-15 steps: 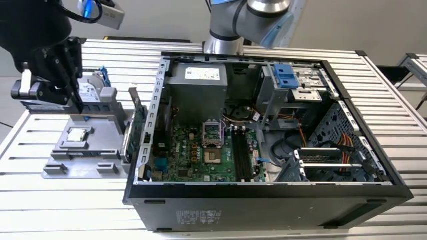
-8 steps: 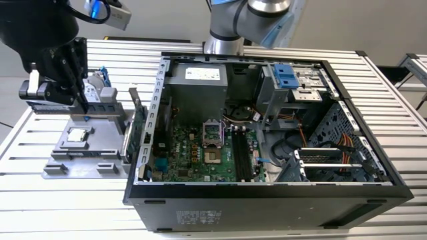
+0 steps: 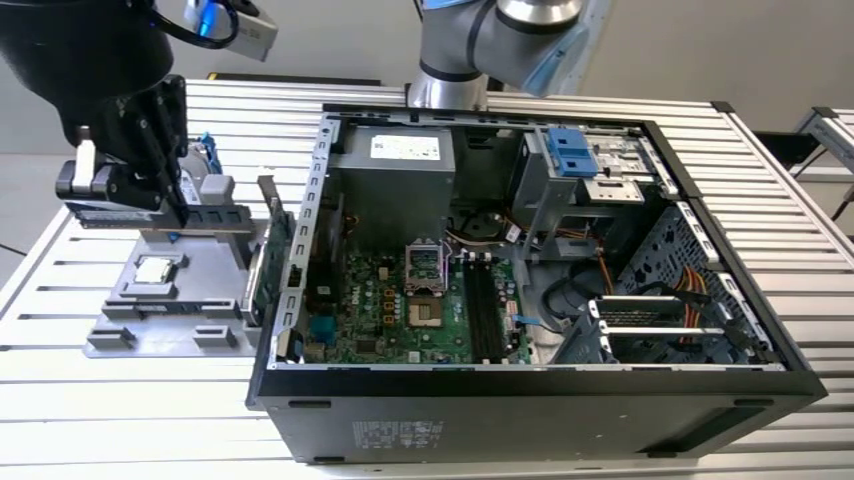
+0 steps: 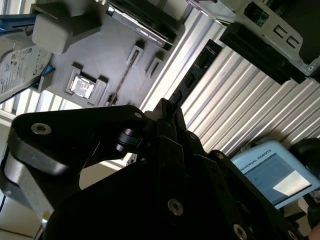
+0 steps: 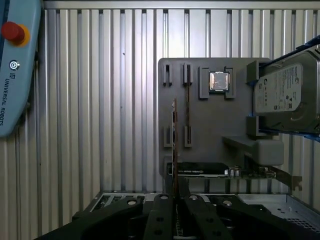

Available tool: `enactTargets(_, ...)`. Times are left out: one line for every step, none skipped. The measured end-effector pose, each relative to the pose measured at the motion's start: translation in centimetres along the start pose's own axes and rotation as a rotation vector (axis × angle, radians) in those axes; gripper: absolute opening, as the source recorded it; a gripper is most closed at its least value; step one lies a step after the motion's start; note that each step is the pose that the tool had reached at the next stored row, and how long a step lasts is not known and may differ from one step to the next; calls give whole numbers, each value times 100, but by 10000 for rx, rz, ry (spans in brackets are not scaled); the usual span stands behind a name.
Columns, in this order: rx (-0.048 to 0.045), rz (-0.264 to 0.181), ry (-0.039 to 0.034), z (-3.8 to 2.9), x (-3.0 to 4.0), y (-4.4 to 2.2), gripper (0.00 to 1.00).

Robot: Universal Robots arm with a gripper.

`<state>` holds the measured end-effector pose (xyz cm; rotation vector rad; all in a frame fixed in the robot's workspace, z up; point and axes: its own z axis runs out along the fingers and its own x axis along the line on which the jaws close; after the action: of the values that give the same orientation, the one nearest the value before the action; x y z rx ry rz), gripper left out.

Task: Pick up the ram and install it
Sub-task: 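Pick up the ram and move it above insertion slot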

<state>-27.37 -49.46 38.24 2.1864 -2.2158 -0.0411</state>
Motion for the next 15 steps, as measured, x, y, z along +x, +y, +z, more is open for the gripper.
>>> enactTargets(-4,1,1,-1,0,-12,0)
enactTargets(-6,0,0,-1,0,-23,0)
enactTargets(-9,1,0,-1,0,-34,0)
enactTargets(-12,0,0,-2,-1,-46,0)
enactTargets(-15,0,0,-3,-1,-59,0)
enactTargets(-18,0,0,-3,-1,-71,0)
enactTargets(-21,0,0,-3,-1,-84,0)
enactTargets(-24,1,1,-4,-1,-96,0)
enactTargets(-28,0,1,-5,-1,-109,0)
enactTargets(-31,0,0,-4,-2,-121,0)
enactTargets(-35,0,1,-5,-2,-134,0)
enactTargets(-38,0,1,-6,-2,-147,0)
enactTargets(-43,0,1,-7,-2,-161,0)
enactTargets(-46,0,2,-7,-2,-173,0)
enactTargets(-49,0,1,-7,-2,-186,0)
